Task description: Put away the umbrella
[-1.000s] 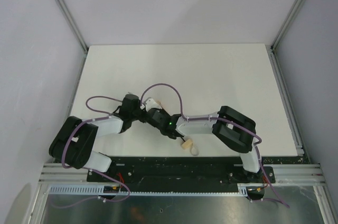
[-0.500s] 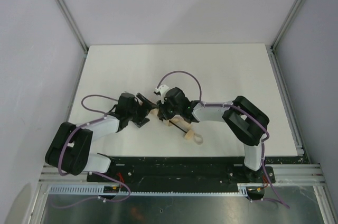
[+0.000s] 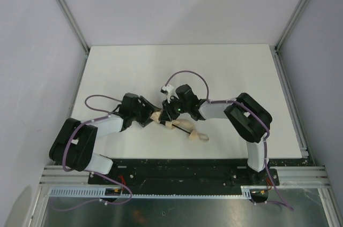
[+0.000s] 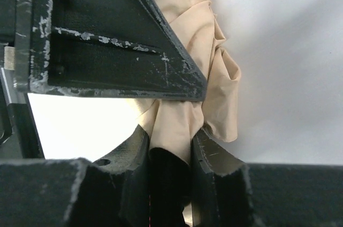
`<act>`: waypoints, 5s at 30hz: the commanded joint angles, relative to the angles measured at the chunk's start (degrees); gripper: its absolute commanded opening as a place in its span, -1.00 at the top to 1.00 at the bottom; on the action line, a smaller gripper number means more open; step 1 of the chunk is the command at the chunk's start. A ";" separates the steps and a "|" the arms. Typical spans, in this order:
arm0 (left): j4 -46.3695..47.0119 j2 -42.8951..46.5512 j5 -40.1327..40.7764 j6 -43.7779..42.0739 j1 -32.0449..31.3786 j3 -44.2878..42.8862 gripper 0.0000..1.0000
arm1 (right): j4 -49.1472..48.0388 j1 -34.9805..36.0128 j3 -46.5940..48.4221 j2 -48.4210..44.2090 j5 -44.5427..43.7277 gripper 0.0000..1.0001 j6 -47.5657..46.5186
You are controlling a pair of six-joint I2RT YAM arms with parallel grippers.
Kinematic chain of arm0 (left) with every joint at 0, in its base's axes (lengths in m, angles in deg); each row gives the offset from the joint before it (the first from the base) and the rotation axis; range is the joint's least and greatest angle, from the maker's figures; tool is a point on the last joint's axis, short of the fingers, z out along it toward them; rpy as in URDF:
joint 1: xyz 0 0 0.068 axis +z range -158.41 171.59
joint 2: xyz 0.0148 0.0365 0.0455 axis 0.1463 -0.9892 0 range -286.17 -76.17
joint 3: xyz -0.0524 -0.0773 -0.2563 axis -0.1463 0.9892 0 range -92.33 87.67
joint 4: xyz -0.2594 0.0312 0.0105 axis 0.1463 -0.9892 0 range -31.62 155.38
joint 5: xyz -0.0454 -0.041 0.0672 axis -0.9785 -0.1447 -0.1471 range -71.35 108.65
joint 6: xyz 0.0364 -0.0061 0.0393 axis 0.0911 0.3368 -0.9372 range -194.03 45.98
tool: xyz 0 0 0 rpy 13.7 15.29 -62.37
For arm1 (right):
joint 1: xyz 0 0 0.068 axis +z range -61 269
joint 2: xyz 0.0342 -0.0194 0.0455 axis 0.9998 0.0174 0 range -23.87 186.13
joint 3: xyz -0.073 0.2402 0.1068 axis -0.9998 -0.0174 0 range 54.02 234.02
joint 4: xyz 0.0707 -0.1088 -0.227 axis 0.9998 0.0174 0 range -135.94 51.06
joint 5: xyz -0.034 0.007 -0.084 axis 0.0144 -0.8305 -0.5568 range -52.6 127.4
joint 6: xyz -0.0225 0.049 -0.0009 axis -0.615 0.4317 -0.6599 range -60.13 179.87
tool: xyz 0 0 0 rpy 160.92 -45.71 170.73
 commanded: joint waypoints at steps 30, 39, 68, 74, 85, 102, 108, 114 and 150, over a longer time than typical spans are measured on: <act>-17.16 -4.89 3.35 1.90 -1.87 3.30 1.00 | 24.09 19.57 12.09 2.85 -53.02 -0.65 -7.30; -18.04 -2.38 4.78 1.25 -2.30 2.40 1.00 | 27.86 17.58 11.11 7.81 -50.72 0.88 -3.79; -17.95 -8.95 8.76 -3.20 -1.68 -1.51 -0.60 | 13.87 4.29 -3.29 -0.42 -2.73 1.00 -2.65; -16.05 -9.16 9.14 -2.69 -4.61 0.04 0.52 | 12.90 4.04 -3.26 -2.02 -2.69 1.00 -3.43; -18.73 -4.81 5.85 -0.98 -4.14 -0.73 1.00 | 18.69 7.25 -2.09 -9.52 -18.56 -0.56 -2.06; -25.50 -5.39 5.41 -0.30 -3.86 -2.40 1.00 | 26.31 16.20 9.09 1.41 -45.24 0.47 -5.84; -25.19 -1.77 6.87 -2.33 -3.59 -2.95 -0.09 | 25.60 14.57 7.82 1.74 -39.00 0.99 -6.65; -24.25 1.58 5.43 -3.07 -3.42 -1.80 -0.92 | 21.22 9.98 4.67 -0.20 -22.07 1.00 -2.94; -0.50 1.35 1.81 4.44 -4.71 6.50 1.00 | 7.99 3.52 -2.16 -13.58 0.81 -0.46 15.45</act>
